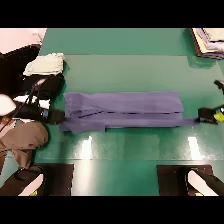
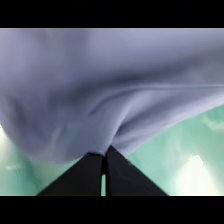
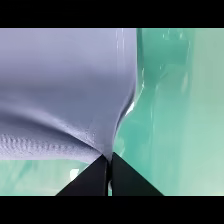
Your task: Fold the shirts.
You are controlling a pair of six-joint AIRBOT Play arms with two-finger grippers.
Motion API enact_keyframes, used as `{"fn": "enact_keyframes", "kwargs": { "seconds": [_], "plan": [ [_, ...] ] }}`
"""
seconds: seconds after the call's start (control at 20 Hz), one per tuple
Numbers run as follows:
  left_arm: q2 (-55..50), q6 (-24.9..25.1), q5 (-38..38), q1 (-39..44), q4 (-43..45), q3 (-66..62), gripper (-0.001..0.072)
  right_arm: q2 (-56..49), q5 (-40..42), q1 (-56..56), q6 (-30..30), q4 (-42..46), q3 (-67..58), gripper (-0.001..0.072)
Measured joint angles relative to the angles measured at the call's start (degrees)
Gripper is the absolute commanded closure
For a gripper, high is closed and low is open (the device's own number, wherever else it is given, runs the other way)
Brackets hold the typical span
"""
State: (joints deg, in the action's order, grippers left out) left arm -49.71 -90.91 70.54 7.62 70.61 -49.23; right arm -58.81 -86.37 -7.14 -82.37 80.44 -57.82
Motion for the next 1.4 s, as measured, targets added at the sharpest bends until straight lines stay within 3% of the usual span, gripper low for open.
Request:
{"fn": "enact_keyframes", "kwargs": {
  "seconds": [0.35,0.4,0.45,0.5,0.55,0.7,0.75,0.8,0.85,0.9,0.95,1.35,1.4],
  "plan": [
    [-22.8,1.6,-16.2,0.0,4.4,-11.8,0.0682,-22.4,6.4,3.9,-0.7,-3.1,-16.4,0.0692],
    [-24.7,1.7,-17.9,0.0,4.5,-12.9,0.0681,-24.7,7.0,4.1,-0.7,-4.2,-18.3,0.0600],
    [-26.2,1.7,-19.3,0.0,4.6,-14.0,0.0576,-26.9,7.3,4.2,-0.7,-5.4,-20.3,0.0498],
    [-27.3,1.9,-20.3,0.0,5.0,-14.8,0.0348,-28.7,7.6,4.2,-0.5,-6.6,-22.0,0.0490],
    [-28.1,1.9,-20.8,-0.1,5.1,-15.7,0.0196,-30.4,7.6,4.2,-0.1,-8.0,-23.6,0.0478],
    [-29.3,1.7,-19.5,0.0,5.5,-18.8,0.0210,-32.7,7.5,3.5,1.8,-11.8,-25.9,0.0444],
    [-29.5,1.6,-18.0,0.0,5.5,-19.9,0.0211,-32.8,7.3,2.6,2.7,-12.7,-25.9,0.0385],
    [-29.6,1.6,-16.2,0.0,5.9,-21.0,0.0213,-32.6,6.7,1.4,3.5,-13.8,-25.2,0.0279],
    [-29.7,1.7,-14.4,0.0,5.9,-22.2,0.0296,-32.2,5.9,0.1,4.4,-14.7,-24.2,0.0190],
    [-29.8,1.9,-12.4,0.0,5.8,-22.9,0.0591,-31.6,5.2,-1.5,5.1,-15.5,-22.8,0.0164],
    [-29.9,2.1,-10.9,0.0,5.4,-23.5,0.0676,-31.1,5.0,-3.5,5.7,-16.2,-21.0,0.0159],
    [-30.5,4.9,-7.7,0.5,-5.2,-24.8,0.0684,-31.1,8.7,-13.7,10.9,-26.3,-6.2,0.0164],
    [-30.8,5.1,-7.9,1.0,-6.1,-24.8,0.0684,-32.0,8.7,-13.3,11.2,-28.0,-5.4,0.0199]
  ]
}}
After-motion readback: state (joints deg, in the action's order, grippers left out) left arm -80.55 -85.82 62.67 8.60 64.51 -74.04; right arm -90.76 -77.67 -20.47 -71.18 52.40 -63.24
